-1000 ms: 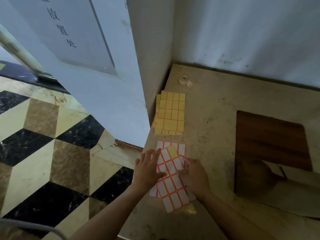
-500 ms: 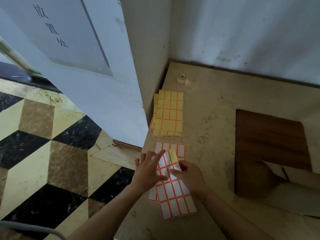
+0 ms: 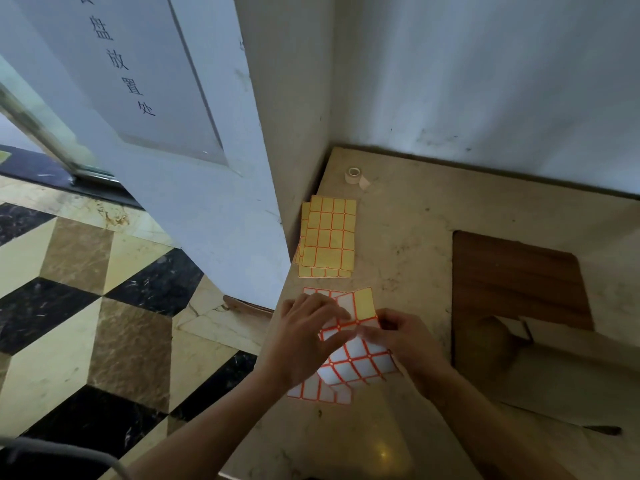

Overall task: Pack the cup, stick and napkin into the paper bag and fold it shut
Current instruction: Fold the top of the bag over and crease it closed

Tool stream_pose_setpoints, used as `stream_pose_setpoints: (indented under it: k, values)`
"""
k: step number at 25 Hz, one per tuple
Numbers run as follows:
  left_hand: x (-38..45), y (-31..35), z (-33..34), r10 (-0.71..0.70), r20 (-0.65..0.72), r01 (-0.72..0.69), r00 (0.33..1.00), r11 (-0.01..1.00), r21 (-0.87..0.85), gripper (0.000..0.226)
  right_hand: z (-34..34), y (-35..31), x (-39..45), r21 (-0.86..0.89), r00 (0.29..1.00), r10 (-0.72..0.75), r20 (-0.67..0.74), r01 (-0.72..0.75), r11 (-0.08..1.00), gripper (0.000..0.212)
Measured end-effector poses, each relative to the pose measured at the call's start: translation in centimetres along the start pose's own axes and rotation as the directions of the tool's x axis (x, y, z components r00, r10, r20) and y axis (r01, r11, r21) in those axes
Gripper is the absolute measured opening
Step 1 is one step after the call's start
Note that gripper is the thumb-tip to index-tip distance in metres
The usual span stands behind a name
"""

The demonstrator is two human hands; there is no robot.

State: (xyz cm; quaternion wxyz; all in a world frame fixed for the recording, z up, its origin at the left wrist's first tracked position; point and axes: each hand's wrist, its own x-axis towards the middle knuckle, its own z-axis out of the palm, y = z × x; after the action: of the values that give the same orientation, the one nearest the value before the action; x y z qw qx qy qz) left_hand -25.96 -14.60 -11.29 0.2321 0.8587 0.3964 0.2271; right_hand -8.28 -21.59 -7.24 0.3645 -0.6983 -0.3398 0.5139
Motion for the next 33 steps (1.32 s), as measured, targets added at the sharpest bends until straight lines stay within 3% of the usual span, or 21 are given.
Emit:
stream_pose_setpoints:
  k: [7, 15, 27, 33]
  values:
    - [0.3, 7.7, -2.7, 0.091, -0.098, -0.109, 0.991, 0.976, -0.19, 0.02, -4.8, -3.2, -6.5, 0.0, 0.979, -0.203, -0.021, 0.203, 0.979, 0.011]
    - [-0.3, 14.7, -4.8, 0.06, -0.021, -0.063, 0.998, 0.925, -0.375, 0.012, -8.1, -3.5, -11.8, -0.052, 0.92, -0.383, -0.077, 0.38, 0.924, 0.011]
    - [-1.5, 19.8, -5.5, 0.036, 0.013, -0.026, 0.999, 0.894, -0.447, 0.01, -11.6, -2.5, -15.0, -0.213, 0.795, -0.607, -0.005, 0.592, 0.777, 0.013]
    - [-1.4, 20.1, -5.7, 0.01, 0.035, 0.008, 0.999, 0.878, -0.479, 0.004, -11.9, -2.4, -14.9, -0.224, 0.81, -0.586, -0.017, 0.569, 0.792, 0.012]
